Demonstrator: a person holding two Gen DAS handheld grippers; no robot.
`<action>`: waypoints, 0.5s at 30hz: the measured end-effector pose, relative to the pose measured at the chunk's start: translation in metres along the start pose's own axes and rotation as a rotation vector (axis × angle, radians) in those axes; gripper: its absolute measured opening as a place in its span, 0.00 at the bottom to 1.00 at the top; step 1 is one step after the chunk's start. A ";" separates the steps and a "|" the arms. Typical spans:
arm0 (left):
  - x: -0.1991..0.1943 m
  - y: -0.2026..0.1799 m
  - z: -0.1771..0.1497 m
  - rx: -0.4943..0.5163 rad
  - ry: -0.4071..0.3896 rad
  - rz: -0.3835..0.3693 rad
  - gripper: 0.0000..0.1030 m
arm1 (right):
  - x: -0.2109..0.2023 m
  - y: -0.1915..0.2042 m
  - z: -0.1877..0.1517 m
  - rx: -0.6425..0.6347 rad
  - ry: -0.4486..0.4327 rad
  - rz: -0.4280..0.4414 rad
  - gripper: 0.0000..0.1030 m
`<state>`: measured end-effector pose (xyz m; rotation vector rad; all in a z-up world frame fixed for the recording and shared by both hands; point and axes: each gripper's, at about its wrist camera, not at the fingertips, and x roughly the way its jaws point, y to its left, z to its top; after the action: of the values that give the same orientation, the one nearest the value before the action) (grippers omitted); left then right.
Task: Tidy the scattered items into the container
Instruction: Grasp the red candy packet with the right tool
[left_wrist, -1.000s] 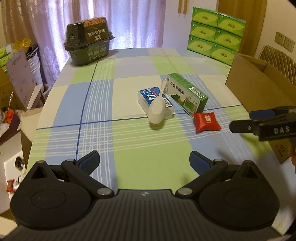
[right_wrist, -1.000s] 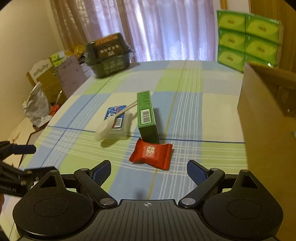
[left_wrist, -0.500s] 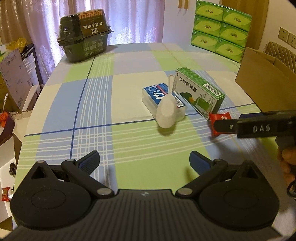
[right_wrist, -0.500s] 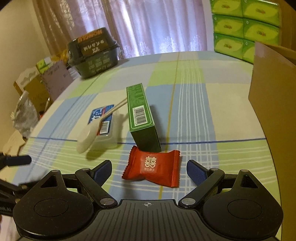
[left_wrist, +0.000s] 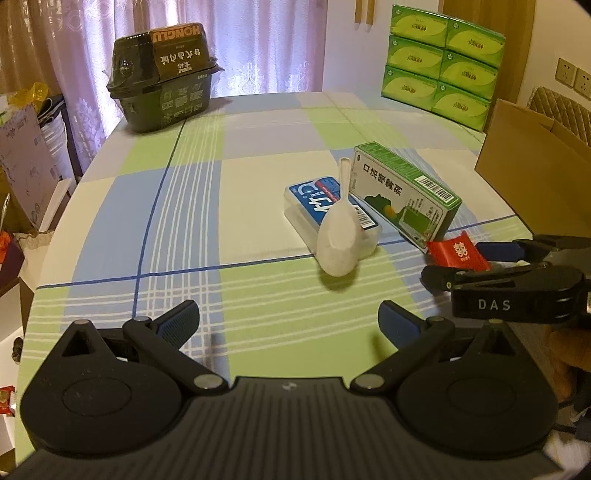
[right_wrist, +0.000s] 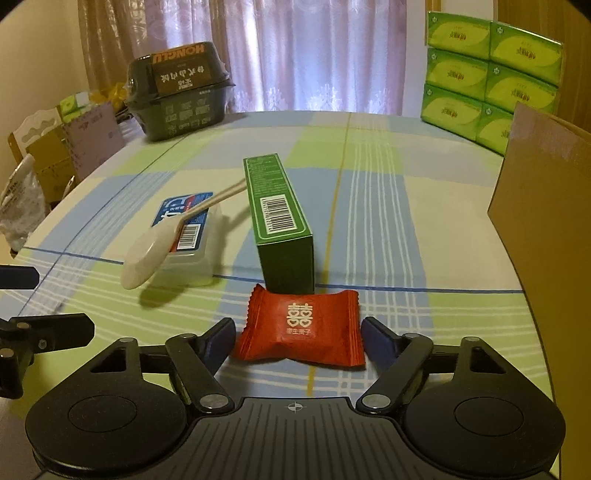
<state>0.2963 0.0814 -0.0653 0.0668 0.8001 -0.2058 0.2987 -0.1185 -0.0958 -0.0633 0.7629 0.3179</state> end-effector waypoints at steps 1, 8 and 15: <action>0.000 0.000 0.000 0.001 0.000 -0.001 0.98 | 0.000 0.000 0.000 -0.002 -0.004 -0.006 0.73; -0.001 -0.003 0.006 0.006 -0.016 -0.006 0.98 | 0.000 0.001 -0.001 -0.046 -0.014 -0.024 0.54; 0.002 -0.013 0.020 0.035 -0.043 -0.026 0.98 | -0.003 -0.006 0.001 -0.030 0.002 -0.018 0.49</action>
<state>0.3090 0.0656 -0.0522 0.0843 0.7549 -0.2451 0.2993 -0.1249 -0.0932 -0.0990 0.7587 0.3128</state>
